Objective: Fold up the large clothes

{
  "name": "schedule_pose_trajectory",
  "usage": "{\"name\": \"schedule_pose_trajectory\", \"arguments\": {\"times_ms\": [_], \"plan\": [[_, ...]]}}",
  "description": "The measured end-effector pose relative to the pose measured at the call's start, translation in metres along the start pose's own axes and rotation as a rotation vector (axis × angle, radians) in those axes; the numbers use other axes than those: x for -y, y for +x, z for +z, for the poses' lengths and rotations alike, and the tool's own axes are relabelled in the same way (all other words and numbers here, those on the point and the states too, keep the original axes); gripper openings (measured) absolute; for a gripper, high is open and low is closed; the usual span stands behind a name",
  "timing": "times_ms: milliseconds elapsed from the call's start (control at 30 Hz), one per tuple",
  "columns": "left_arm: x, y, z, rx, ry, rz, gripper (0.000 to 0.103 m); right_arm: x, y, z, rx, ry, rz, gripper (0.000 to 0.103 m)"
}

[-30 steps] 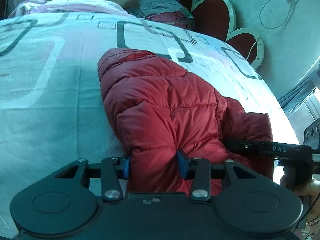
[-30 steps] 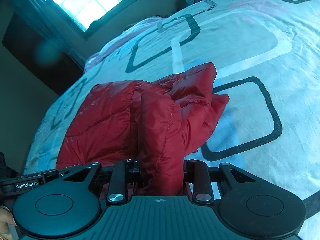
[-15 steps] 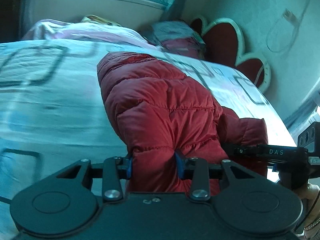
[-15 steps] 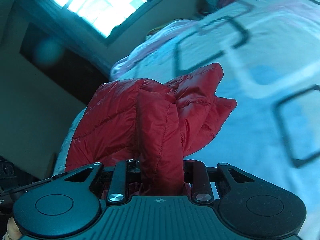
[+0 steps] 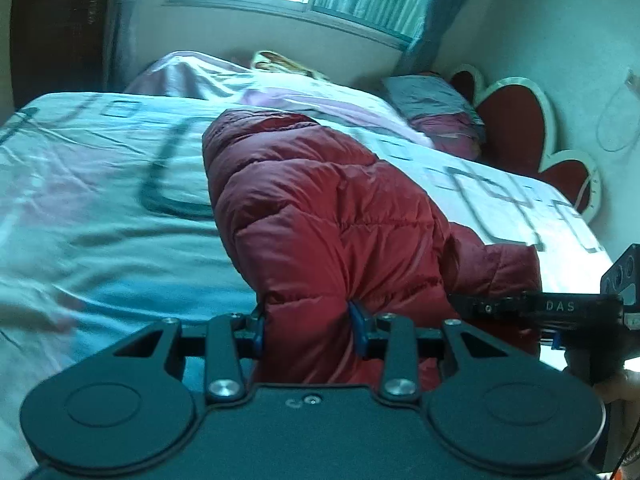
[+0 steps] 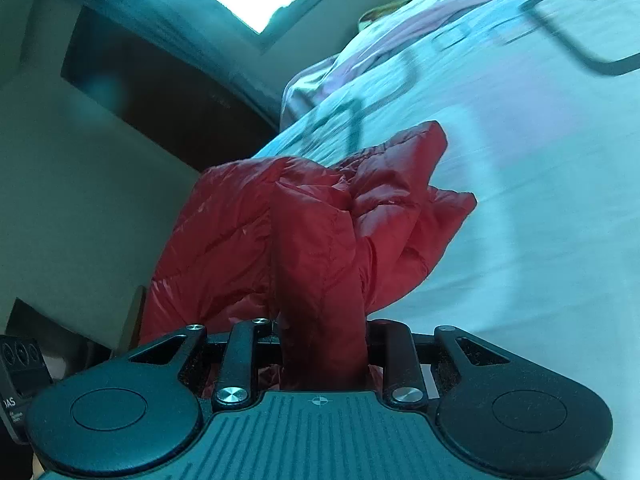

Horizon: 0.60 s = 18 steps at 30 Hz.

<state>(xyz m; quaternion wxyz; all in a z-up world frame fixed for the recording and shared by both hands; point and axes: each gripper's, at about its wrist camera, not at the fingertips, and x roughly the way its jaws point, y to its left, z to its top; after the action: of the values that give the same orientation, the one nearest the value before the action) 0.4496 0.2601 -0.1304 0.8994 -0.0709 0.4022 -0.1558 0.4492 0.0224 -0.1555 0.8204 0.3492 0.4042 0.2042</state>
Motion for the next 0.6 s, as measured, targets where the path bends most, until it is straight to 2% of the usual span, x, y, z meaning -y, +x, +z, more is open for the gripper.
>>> {"name": "schedule_pose_trajectory", "arguments": {"times_ms": [200, 333, 367, 500, 600], "plan": [[-0.048, 0.028, 0.004, 0.004, 0.039, 0.056, 0.038, -0.015, 0.070, 0.005, -0.013, -0.014, -0.040, 0.026], [-0.064, 0.046, -0.009, 0.017, 0.072, 0.091, 0.046, -0.018, 0.094, 0.009, -0.015, -0.069, -0.085, 0.026], [-0.067, 0.045, -0.014, 0.020, 0.081, 0.095, 0.048, -0.017, 0.097, 0.008, -0.021, -0.082, -0.102, 0.028], [-0.065, 0.046, -0.022, 0.039, 0.114, 0.101, 0.055, 0.003, 0.104, 0.004, -0.008, -0.047, -0.177, 0.061], [-0.074, 0.041, -0.014, 0.043, 0.106, 0.098, 0.059, -0.002, 0.094, 0.005, 0.013, -0.042, -0.200, 0.063]]}}
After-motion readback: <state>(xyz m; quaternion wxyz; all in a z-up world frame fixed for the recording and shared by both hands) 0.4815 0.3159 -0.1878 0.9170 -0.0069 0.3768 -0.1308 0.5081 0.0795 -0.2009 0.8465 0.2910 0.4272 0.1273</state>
